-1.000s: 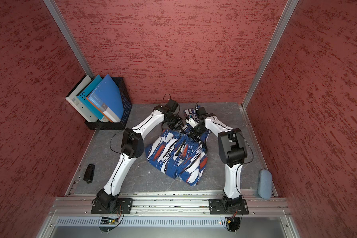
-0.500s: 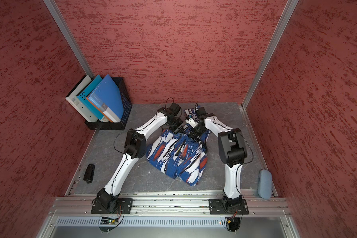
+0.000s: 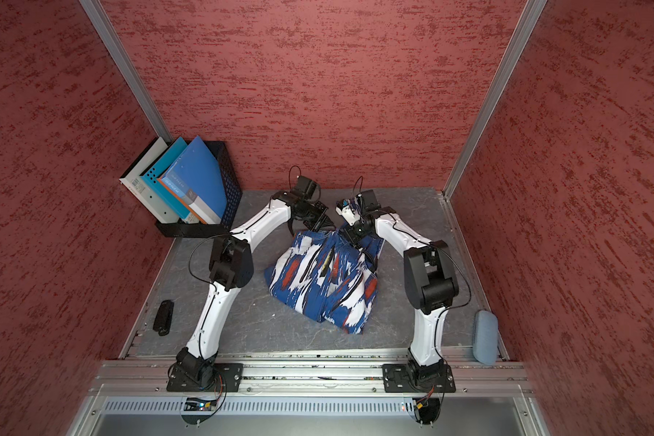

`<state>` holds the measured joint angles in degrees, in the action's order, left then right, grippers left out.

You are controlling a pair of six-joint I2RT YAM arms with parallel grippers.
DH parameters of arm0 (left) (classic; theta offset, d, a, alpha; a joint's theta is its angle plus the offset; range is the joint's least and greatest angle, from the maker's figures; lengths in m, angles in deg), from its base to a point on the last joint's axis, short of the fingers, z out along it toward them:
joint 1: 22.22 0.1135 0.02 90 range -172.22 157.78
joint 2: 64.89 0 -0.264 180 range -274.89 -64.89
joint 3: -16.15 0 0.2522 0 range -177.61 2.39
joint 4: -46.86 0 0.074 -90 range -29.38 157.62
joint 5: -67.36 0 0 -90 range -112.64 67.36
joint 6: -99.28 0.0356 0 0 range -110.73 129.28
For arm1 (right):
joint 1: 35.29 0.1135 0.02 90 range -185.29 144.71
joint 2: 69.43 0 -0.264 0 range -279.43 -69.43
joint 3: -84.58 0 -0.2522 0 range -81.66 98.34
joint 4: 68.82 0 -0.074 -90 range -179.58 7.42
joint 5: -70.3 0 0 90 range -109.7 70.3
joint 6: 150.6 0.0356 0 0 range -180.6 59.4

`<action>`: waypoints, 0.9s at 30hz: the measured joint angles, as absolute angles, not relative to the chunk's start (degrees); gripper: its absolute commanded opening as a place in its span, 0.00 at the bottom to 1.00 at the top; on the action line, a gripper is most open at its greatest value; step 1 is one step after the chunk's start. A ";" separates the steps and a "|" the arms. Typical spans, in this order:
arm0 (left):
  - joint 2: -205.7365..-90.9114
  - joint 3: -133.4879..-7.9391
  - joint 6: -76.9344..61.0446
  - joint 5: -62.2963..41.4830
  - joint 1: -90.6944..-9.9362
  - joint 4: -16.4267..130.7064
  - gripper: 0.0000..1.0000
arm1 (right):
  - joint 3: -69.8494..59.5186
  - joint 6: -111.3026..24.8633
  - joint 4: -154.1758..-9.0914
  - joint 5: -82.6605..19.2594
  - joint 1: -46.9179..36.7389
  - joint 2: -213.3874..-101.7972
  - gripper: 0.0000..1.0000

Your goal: Remove the belt from the trousers

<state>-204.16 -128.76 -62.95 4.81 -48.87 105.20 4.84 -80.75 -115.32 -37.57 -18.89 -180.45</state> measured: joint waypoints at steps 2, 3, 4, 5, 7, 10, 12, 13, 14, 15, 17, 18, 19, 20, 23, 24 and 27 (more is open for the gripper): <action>-204.11 -130.55 -63.26 5.85 -47.84 104.67 0.00 | 5.06 -80.75 -112.58 -37.50 -18.80 -180.01 0.00; -204.05 -130.95 -63.43 6.25 -47.49 104.22 0.00 | 5.32 -80.75 -111.75 -37.48 -18.80 -179.99 0.00; -203.85 -131.03 -63.72 6.60 -47.14 103.63 0.00 | 5.67 -80.72 -111.03 -37.42 -18.80 -179.99 0.00; -203.63 -131.03 -64.26 7.17 -46.73 103.17 0.00 | 5.87 -80.72 -110.46 -37.39 -18.80 -179.99 0.00; -203.15 -130.64 -65.22 8.22 -46.05 102.58 0.00 | 6.37 -80.72 -109.83 -37.44 -18.69 -179.99 0.00; -201.62 -129.33 -66.47 10.05 -44.70 102.23 0.00 | 7.23 -80.66 -109.17 -37.66 -18.25 -180.01 0.00; -200.35 -128.50 -67.08 11.80 -43.49 102.03 0.00 | 7.97 -80.57 -108.47 -37.98 -17.77 -180.01 0.00; -199.48 -127.62 -67.58 13.20 -42.62 101.33 0.00 | 8.38 -80.55 -107.91 -38.25 -17.47 -180.01 0.00; -198.69 -126.69 -68.20 14.66 -41.77 100.50 0.00 | 8.82 -80.55 -107.32 -38.55 -17.21 -180.03 0.00; -197.75 -125.46 -68.94 16.59 -40.65 99.45 0.00 | 9.32 -80.53 -106.49 -38.84 -16.90 -180.03 0.00; -195.94 -123.06 -70.05 20.32 -38.49 97.83 0.00 | 10.18 -80.50 -104.87 -39.73 -16.35 -180.10 0.00; -195.06 -122.16 -70.47 22.18 -37.37 97.16 0.00 | 10.50 -80.48 -104.04 -40.21 -16.05 -180.17 0.00; -194.23 -121.33 -70.84 23.80 -36.39 96.63 0.00 | 10.70 -80.48 -103.14 -40.61 -15.72 -180.21 0.00; -193.56 -120.81 -71.13 25.15 -35.60 96.41 0.00 | 10.88 -80.48 -102.57 -40.87 -15.46 -180.23 0.00; -190.91 -119.08 -73.70 26.12 -31.65 90.53 0.00 | 10.53 -80.53 -106.31 -38.31 -15.68 -180.21 0.00; -189.51 -118.40 -75.02 25.66 -28.59 86.38 0.00 | 9.45 -80.50 -109.87 -36.94 -16.70 -180.41 0.00; -184.29 -115.32 -79.26 23.62 -18.47 75.32 0.00 | 6.88 -80.50 -117.54 -33.44 -19.63 -183.55 0.00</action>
<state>-184.29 -115.32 -79.26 23.62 -18.47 75.32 6.88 -80.50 -117.54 -33.44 -19.63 -183.55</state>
